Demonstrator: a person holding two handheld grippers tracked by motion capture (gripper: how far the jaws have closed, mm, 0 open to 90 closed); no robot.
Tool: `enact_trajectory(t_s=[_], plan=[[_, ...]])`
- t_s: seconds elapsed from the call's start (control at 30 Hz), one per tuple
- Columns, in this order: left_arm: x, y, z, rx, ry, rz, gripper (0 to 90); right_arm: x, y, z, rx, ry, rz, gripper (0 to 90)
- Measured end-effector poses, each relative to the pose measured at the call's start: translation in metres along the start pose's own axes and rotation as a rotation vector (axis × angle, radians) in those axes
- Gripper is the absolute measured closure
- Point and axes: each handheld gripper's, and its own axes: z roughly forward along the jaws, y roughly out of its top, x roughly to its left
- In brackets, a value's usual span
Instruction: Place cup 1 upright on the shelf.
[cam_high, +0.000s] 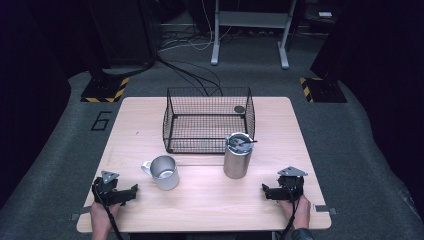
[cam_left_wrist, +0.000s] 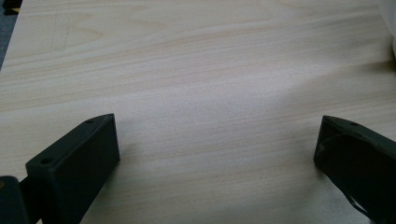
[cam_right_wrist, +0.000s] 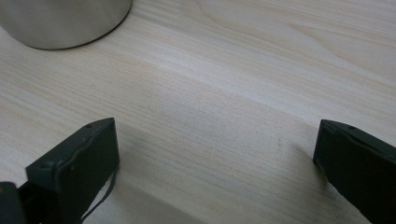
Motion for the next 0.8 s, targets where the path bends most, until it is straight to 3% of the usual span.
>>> enact_trajectory(t_s=[0.17,0.27,0.33,0.4,0.47,0.5,0.8], plan=[[-0.001,0.001,0.001,-0.001,0.006,-0.004,0.1,0.0,0.0,0.0,0.0,-0.007,-0.006,0.0],[0.003,0.003,0.003,-0.001,-0.022,0.024,0.0,0.001,0.0,0.0,-0.008,-0.017,-0.009,0.0],[0.005,0.005,0.006,-0.008,-0.029,0.018,0.1,0.001,0.0,0.0,-0.002,-0.016,-0.004,0.0],[0.008,0.006,0.006,0.006,-0.015,0.026,0.1,0.001,0.0,0.0,-0.005,-0.02,0.003,0.0],[0.009,0.007,0.007,-0.003,0.005,-0.01,0.1,0.0,0.0,0.0,-0.003,-0.01,0.011,0.0],[0.011,0.008,0.007,0.013,0.007,0.003,0.1,-0.001,0.0,0.0,-0.005,-0.013,0.012,0.0],[0.009,0.008,0.006,0.01,0.018,0.001,0.5,-0.002,0.001,-0.002,0.016,-0.024,0.025,1.4]])
